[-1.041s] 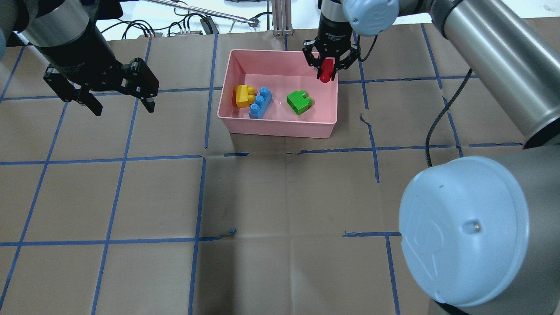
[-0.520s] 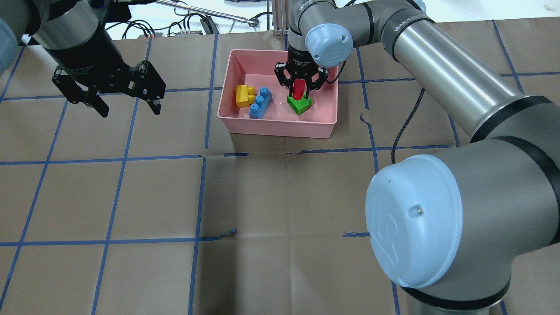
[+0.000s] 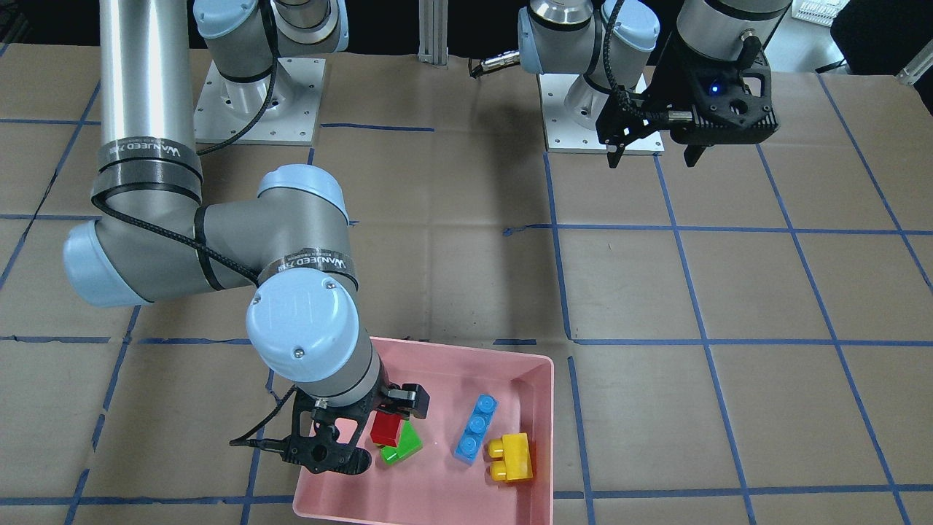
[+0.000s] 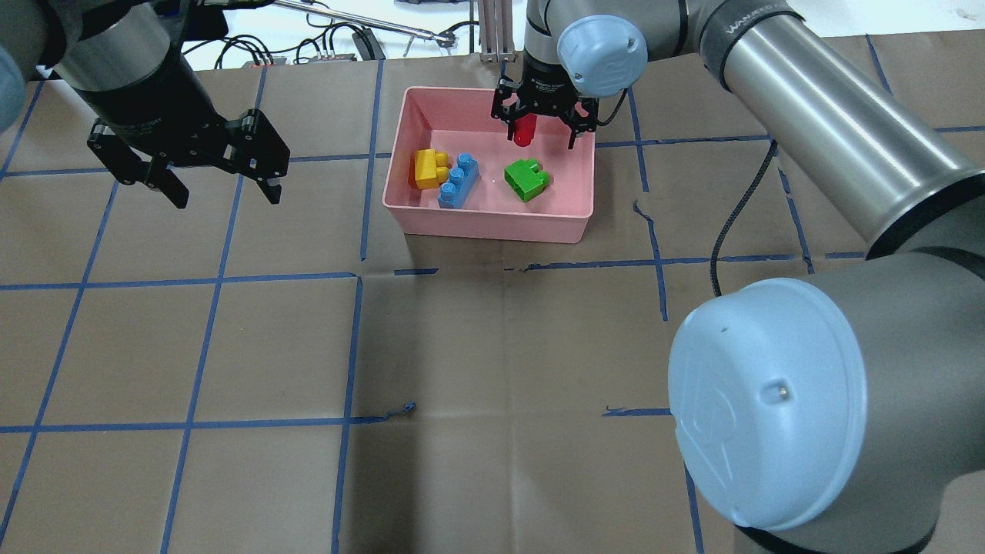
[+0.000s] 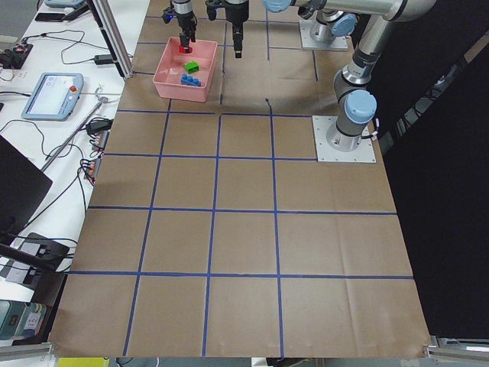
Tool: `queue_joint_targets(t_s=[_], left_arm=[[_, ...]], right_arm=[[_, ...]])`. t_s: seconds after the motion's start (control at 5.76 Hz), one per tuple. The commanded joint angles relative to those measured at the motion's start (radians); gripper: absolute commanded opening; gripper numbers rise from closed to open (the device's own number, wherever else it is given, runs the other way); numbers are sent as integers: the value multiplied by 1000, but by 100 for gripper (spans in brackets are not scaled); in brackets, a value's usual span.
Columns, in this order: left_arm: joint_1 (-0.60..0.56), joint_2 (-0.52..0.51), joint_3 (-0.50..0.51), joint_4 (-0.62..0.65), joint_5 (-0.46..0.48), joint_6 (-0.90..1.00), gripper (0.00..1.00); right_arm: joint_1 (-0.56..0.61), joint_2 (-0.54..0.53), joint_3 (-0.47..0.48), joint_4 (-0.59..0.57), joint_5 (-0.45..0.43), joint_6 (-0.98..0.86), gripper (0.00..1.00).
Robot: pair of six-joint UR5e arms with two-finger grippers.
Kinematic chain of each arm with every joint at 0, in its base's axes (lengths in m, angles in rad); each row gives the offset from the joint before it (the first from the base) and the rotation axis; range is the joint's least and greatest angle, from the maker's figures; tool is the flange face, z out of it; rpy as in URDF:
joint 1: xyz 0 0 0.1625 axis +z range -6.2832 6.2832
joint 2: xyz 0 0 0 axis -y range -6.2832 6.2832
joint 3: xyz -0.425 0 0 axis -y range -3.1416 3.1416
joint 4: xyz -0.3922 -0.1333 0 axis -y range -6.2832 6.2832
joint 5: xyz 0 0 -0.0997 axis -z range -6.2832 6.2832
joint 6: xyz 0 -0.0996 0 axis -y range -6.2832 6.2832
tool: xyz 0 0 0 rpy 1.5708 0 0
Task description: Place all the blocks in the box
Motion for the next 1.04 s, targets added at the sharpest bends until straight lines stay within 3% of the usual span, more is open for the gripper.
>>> queue_joint_targets(t_s=[0.0, 0.17, 0.52, 0.87], left_arm=[[0, 1, -1, 2, -4, 0, 99], [0, 1, -1, 2, -4, 0, 100], [0, 0, 0, 2, -6, 0, 100], [1, 0, -1, 2, -6, 0, 100]], right_arm=[[-14, -22, 5, 36, 0, -17, 100], [-13, -21, 6, 56, 5, -20, 100], [-13, -19, 3, 124, 0, -249, 100], [-54, -63, 3, 160, -3, -261, 100]])
